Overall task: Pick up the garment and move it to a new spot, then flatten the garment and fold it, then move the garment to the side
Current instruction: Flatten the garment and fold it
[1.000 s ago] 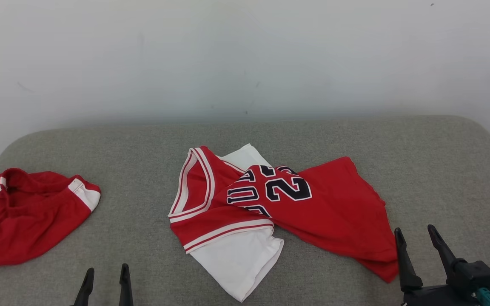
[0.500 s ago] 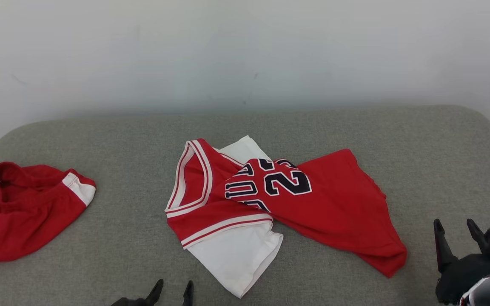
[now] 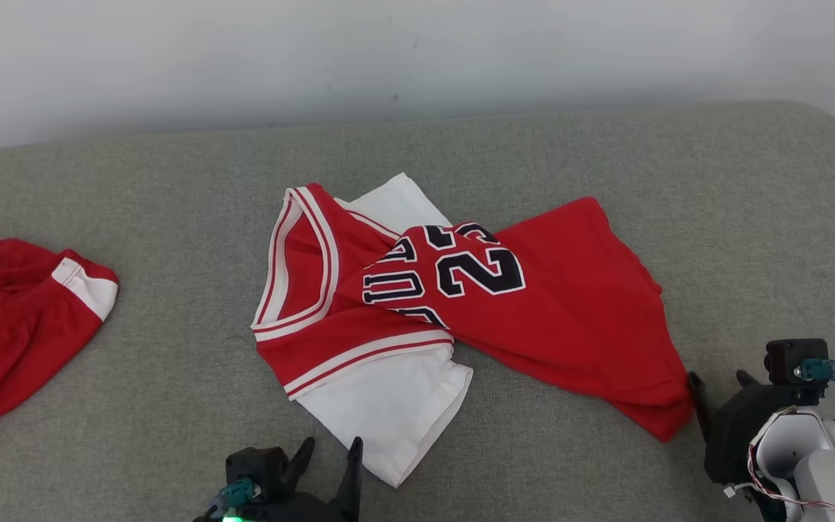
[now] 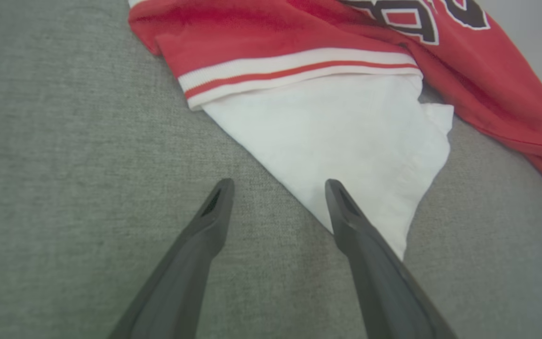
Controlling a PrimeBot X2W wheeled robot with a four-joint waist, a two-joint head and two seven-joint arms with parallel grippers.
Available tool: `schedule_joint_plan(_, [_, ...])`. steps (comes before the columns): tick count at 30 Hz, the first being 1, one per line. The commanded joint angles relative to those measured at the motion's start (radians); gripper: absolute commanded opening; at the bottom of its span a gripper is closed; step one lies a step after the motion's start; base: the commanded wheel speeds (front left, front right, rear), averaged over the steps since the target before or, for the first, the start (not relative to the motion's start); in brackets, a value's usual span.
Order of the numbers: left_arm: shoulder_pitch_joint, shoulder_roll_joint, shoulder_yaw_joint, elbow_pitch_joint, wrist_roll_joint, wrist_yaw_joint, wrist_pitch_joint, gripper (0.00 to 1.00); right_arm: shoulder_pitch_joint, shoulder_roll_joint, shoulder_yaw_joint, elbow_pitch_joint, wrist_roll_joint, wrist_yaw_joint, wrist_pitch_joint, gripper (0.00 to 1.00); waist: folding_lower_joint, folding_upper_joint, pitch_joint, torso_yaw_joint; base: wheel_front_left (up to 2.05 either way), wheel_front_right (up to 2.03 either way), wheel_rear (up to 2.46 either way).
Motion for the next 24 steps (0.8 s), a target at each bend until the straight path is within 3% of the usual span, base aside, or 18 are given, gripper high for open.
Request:
schedule_joint_plan(1, [-0.008,0.004,-0.009,0.007,-0.015,0.007,-0.001,1.0,-0.006,-0.012,0.008,0.009,0.01,0.001,0.005,1.0,-0.0003,-0.0002,0.012,-0.003,0.0,0.0,0.0])
schedule_joint_plan(15, [-0.048,0.001,-0.157,0.057,-0.116,0.06,0.05,1.0,-0.065,-0.019,0.103,0.095,0.085,0.001,-0.02,1.0,-0.0003,-0.0002,0.02,0.002,0.0,0.0,0.0])
schedule_joint_plan(24, [-0.058,-0.002,-0.248,0.109,-0.173,0.098,0.102,1.0,-0.072,-0.015,0.205,0.185,0.14,0.001,0.081,1.0,-0.0003,-0.0002,0.02,0.001,0.0,0.0,0.0])
